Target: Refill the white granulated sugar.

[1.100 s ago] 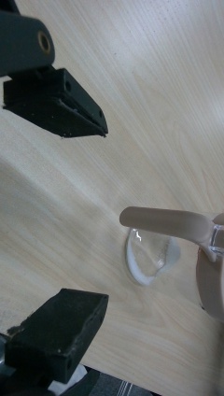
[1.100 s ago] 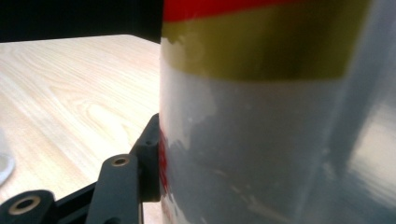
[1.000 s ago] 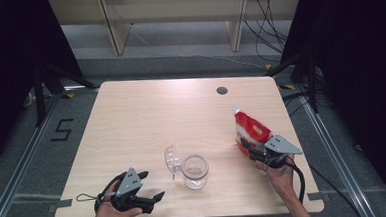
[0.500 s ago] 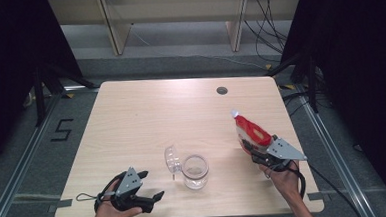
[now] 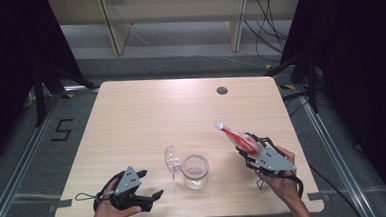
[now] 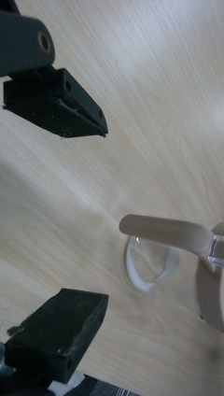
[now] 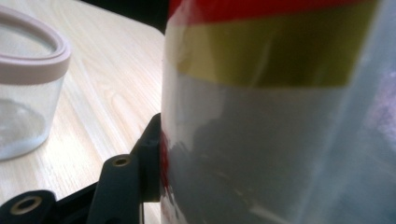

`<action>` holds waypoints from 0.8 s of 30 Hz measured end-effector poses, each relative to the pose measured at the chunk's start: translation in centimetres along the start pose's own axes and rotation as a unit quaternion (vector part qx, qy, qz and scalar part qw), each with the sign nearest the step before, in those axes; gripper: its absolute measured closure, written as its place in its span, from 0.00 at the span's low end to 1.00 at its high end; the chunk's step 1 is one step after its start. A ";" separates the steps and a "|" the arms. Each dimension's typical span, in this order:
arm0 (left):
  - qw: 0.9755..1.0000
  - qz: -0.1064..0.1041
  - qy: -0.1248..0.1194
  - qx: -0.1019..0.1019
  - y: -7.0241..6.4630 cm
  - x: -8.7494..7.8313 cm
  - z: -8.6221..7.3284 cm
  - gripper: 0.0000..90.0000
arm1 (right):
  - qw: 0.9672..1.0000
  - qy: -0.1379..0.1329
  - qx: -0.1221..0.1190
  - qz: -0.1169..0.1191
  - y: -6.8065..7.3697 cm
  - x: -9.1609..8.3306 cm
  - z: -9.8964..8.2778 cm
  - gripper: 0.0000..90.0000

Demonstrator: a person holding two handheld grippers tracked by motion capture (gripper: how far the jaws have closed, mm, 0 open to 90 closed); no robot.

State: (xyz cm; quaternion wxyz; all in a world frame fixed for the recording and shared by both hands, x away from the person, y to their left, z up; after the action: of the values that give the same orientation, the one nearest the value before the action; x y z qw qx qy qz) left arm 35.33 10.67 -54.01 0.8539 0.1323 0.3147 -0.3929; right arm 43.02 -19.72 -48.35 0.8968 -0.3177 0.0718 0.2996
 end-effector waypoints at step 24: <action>1.000 0.005 -0.001 0.003 0.3 0.0 -0.1 0.17 | 0.980 0.037 -0.195 -0.009 2.9 -0.8 1.3 0.53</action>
State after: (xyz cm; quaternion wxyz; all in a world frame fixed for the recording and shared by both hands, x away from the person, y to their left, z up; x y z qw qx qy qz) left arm 35.55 10.94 -54.13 0.8556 0.1362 0.3122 -0.3897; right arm 40.57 -17.50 -48.56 0.8168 -0.4980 0.0418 0.2881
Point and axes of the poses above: each handheld gripper's, and its own axes: x roughly forward along the jaws, z roughly out of its top, y roughly to its left, the point moved 10 cm from there along x, roughly forward along the jaws, and after that the axes turned 7 degrees about y, right-handed, at the moved point
